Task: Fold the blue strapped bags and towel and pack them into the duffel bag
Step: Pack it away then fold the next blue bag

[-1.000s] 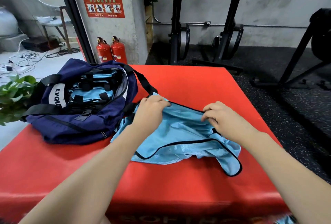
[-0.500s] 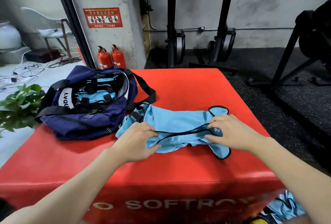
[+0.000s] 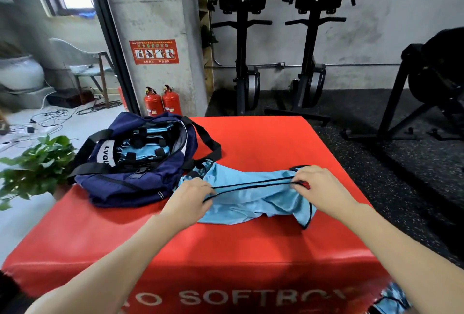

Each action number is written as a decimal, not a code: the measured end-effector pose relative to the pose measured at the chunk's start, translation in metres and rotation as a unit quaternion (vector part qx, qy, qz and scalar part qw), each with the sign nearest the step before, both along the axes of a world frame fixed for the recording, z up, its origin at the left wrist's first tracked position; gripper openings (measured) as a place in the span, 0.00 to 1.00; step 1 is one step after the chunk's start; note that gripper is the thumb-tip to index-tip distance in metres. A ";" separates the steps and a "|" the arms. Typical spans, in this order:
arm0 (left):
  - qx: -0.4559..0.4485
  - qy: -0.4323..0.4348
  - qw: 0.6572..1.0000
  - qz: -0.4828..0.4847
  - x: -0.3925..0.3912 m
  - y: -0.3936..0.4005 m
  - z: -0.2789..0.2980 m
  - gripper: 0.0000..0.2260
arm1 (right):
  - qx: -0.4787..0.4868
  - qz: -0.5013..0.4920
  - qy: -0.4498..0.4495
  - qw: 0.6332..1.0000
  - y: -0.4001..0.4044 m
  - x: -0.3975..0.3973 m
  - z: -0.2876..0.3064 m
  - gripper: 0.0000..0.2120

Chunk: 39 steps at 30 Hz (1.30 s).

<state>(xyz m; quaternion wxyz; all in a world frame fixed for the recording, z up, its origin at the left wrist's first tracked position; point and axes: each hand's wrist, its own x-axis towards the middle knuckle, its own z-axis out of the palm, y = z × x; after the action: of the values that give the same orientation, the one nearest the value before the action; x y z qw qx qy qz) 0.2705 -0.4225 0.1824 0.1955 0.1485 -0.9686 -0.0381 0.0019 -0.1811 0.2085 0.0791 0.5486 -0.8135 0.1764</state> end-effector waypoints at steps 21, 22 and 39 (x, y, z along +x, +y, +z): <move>-0.063 0.235 0.968 0.060 0.018 0.018 0.398 0.08 | -0.195 -0.042 0.038 0.979 0.066 0.014 0.343 0.06; -0.059 0.235 0.968 0.062 0.023 0.026 0.409 0.08 | -0.202 -0.046 0.041 0.978 0.070 0.016 0.355 0.06; 0.288 0.277 0.911 -0.099 0.092 0.069 0.507 0.05 | -0.271 -0.044 0.012 0.961 0.155 0.059 0.475 0.05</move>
<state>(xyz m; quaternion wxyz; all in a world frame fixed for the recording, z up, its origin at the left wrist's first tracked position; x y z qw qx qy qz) 0.3628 -0.3530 0.6891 0.3994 0.0853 -0.8324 -0.3746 0.0613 -0.0260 0.6837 0.2427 0.4723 -0.7573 0.3801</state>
